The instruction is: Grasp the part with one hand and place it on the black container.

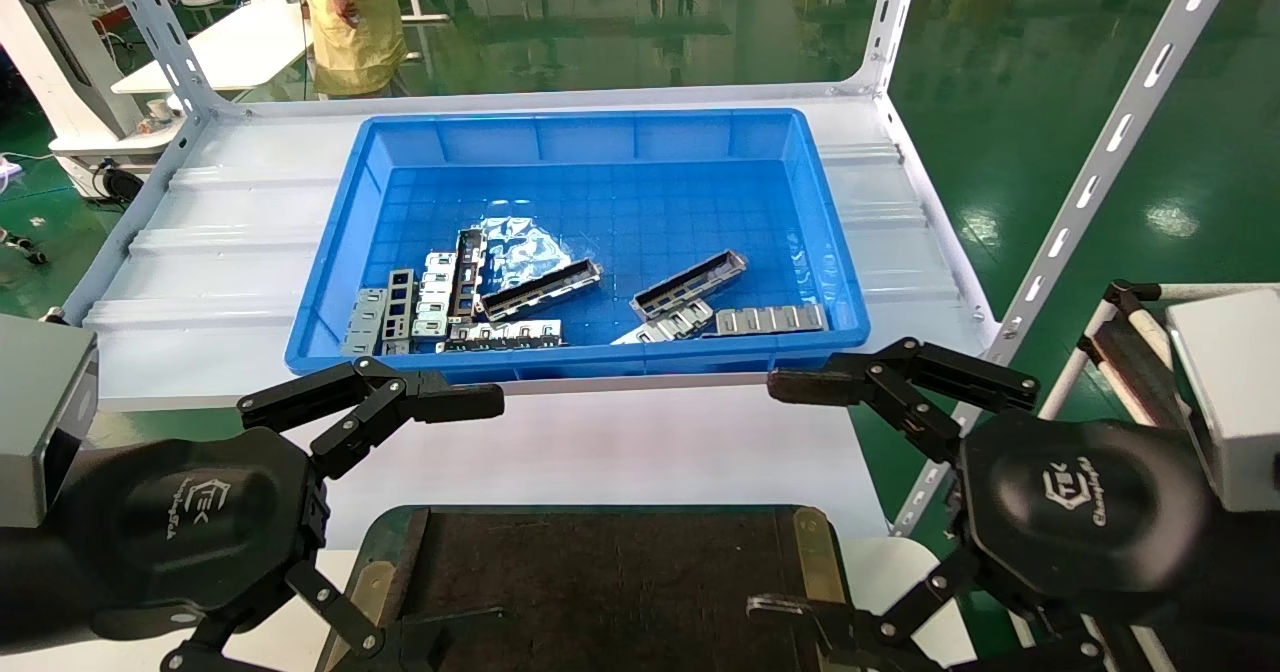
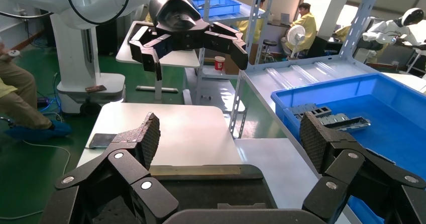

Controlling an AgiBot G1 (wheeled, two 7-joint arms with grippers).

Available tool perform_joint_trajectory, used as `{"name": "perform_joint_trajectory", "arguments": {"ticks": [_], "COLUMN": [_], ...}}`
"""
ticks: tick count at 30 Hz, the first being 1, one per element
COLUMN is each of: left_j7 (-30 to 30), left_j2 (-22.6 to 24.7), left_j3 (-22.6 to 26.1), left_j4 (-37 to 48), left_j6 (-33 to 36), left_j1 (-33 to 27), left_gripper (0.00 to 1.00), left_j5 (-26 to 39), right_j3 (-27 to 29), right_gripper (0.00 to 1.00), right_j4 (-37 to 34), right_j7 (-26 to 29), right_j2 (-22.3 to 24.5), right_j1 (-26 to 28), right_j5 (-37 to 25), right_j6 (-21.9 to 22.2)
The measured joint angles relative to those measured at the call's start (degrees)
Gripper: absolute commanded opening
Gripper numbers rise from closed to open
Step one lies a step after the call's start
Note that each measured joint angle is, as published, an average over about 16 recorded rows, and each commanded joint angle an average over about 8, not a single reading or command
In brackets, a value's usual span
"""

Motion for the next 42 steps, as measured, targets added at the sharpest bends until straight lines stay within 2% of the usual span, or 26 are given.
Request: {"name": "perform_joint_trajectory", "arguments": {"ticks": [42], "left_j7": [0.0], "left_j2": [0.0], "left_j3": [0.0], "left_j4": [0.0], "left_j6": [0.0], "left_j1": [0.0], "left_gripper": [1.00], "left_j5": [0.0], "right_j3": [0.0], "right_gripper": [1.00], "right_j4": [0.0], "right_j7": [0.0], "right_j2": [0.0], "right_j1": [0.0], "right_j5": [0.0], "right_j6": [0.0]}}
